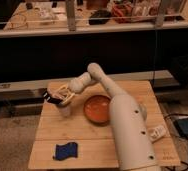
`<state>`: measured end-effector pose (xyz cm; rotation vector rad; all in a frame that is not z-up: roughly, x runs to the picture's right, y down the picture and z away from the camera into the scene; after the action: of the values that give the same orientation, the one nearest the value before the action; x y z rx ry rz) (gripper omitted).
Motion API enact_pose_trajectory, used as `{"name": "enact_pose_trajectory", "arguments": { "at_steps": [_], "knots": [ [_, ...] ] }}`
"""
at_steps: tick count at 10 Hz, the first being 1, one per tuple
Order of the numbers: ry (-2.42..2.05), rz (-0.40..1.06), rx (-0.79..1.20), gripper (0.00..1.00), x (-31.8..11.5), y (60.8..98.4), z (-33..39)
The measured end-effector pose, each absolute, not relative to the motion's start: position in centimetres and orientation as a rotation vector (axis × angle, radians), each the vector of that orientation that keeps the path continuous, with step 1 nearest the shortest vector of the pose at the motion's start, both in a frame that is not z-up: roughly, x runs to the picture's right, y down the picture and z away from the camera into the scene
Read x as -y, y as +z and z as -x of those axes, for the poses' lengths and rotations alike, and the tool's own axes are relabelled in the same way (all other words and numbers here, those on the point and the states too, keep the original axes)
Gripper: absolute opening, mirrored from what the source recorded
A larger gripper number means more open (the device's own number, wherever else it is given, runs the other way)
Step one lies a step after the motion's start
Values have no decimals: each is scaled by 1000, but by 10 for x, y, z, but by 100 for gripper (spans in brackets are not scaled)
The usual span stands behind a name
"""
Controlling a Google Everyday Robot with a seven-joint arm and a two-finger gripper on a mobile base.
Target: Place the eraser in the ceramic cup
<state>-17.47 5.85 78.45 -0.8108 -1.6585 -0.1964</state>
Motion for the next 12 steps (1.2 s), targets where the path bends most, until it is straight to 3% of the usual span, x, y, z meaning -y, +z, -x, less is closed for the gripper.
{"name": "enact_pose_trajectory", "arguments": {
  "at_steps": [6,7,12],
  "knots": [
    [-182,808,1661,1,-62,788,170],
    [-179,807,1659,6,-62,789,169],
    [-151,792,1649,56,-60,791,161]
  ]
}}
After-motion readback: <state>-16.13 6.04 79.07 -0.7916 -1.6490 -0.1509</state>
